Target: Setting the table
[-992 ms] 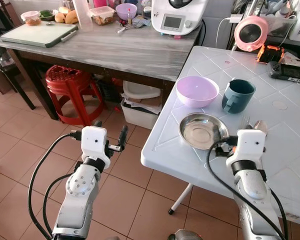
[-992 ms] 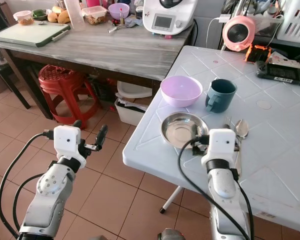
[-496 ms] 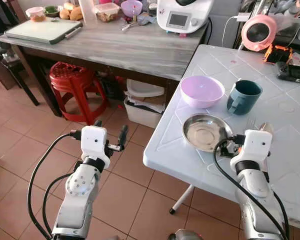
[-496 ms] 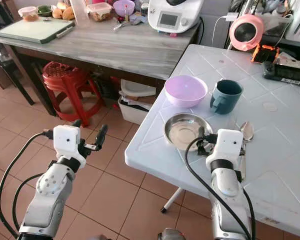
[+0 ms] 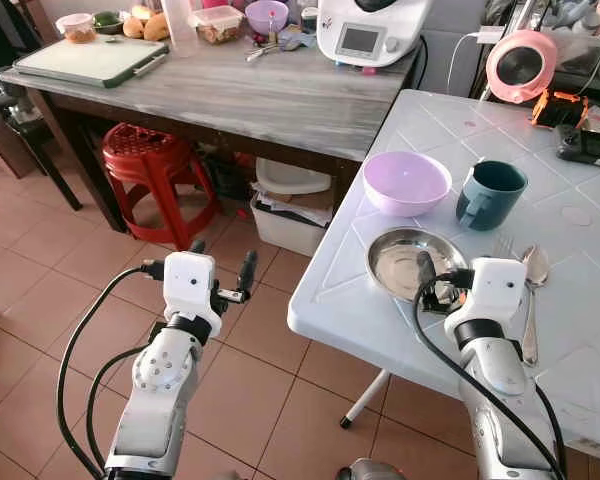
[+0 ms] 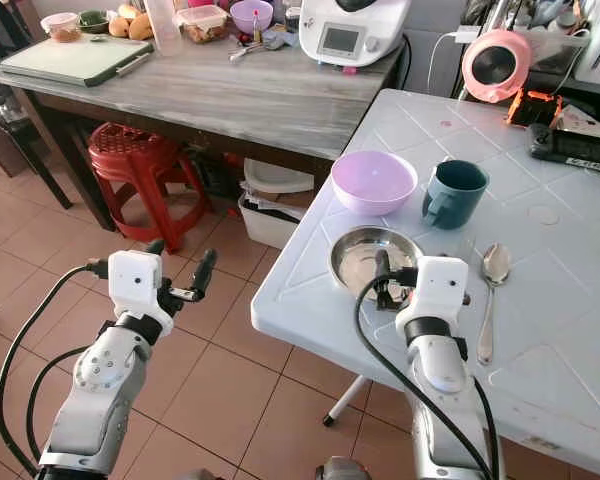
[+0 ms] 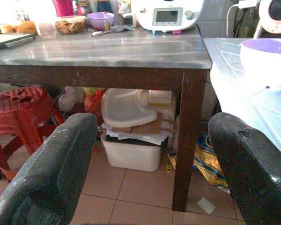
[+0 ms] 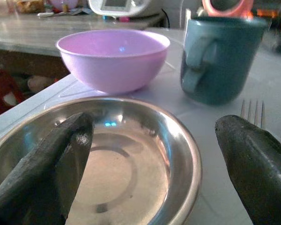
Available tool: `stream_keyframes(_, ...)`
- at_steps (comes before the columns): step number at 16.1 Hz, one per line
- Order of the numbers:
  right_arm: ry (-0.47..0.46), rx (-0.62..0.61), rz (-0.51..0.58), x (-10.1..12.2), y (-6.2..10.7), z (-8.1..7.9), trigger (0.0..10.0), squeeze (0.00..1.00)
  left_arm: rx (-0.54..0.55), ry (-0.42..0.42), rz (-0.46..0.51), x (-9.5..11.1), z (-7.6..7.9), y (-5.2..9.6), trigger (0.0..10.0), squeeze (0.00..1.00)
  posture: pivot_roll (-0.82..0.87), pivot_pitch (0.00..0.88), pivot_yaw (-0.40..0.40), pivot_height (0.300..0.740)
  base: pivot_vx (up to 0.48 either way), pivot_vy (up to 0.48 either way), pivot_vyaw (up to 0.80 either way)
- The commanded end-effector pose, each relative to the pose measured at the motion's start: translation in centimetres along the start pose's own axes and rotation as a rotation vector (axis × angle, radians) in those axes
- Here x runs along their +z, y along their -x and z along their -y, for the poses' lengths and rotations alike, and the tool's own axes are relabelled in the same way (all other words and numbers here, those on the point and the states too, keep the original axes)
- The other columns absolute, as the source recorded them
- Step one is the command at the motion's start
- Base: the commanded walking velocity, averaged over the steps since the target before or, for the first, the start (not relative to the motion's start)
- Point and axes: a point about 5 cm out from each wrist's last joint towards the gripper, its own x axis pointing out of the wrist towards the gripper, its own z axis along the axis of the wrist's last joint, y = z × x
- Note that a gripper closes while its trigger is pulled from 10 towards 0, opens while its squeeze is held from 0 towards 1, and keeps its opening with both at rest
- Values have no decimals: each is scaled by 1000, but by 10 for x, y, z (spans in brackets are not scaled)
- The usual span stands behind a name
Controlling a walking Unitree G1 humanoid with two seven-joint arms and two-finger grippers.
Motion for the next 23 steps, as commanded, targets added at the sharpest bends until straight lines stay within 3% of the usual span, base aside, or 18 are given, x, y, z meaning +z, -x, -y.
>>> stream_keyframes(1,-31,-29,-15,0,0,5,10000,0,-4,-9,-3,1,-1,-1,10000,0,-44,0,38,740,0,0,0)
stream_keyframes(7,-59,-47,-77,-8,-1,10,10000,0,-22,-11,6,3,3,-4,10000,0,-43,0,40,740,0,0,0)
stream_keyframes(9,-23,-25,-124,-15,-6,7,10000,0,-32,-14,9,4,5,-5,10000,0,-42,0,42,740,0,0,0)
stream_keyframes(14,-51,53,-154,-19,-9,-1,10000,0,-35,-20,15,5,7,-6,10000,0,-35,0,39,740,0,0,0)
stream_keyframes(15,-48,56,-162,-20,-10,-1,5569,0,-34,-20,13,5,7,-5,10000,0,-33,0,35,740,0,0,0)
stream_keyframes(16,-46,54,-160,-20,-9,-1,7020,0,-34,-20,13,5,7,-4,10000,0,-33,0,34,740,0,0,0)
stream_keyframes(17,-48,55,-161,-20,-9,-1,7020,0,-33,-20,13,5,7,-4,10000,0,-34,0,35,740,0,0,0)
stream_keyframes(18,-50,57,-161,-20,-9,0,8078,0,-32,-20,12,4,6,-4,10000,0,-34,0,33,740,0,0,0)
stream_keyframes(19,-52,53,-163,-20,-9,0,10000,0,-33,-20,11,4,6,-3,10000,0,-35,0,34,740,0,0,0)
stream_keyframes(23,-120,52,-185,-23,-3,-3,10000,0,-44,-21,6,4,7,-3,10000,0,-38,0,37,740,0,0,0)
